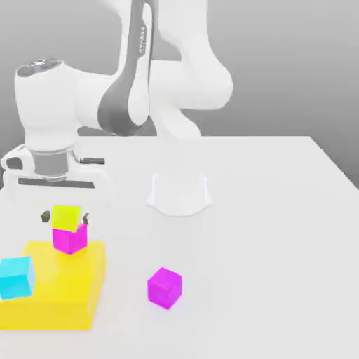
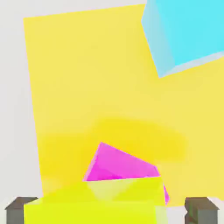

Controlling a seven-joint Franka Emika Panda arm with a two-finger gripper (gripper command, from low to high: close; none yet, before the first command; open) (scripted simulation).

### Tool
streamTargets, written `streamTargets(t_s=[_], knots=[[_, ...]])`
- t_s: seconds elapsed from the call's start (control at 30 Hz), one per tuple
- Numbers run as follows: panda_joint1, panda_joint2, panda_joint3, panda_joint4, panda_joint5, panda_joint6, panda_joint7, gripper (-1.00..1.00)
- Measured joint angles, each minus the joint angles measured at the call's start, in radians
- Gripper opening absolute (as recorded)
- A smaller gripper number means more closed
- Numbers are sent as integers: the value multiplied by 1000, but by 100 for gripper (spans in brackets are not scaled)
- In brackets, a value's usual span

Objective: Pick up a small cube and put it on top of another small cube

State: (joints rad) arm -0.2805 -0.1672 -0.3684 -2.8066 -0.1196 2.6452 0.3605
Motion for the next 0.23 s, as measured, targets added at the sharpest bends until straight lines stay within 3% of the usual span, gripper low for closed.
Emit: streamTargets(t_s=[0.07, 0.23], knots=[[0, 1, 0, 0, 0, 2, -1, 100], [-26, -146, 27, 28, -41, -170, 32, 100]])
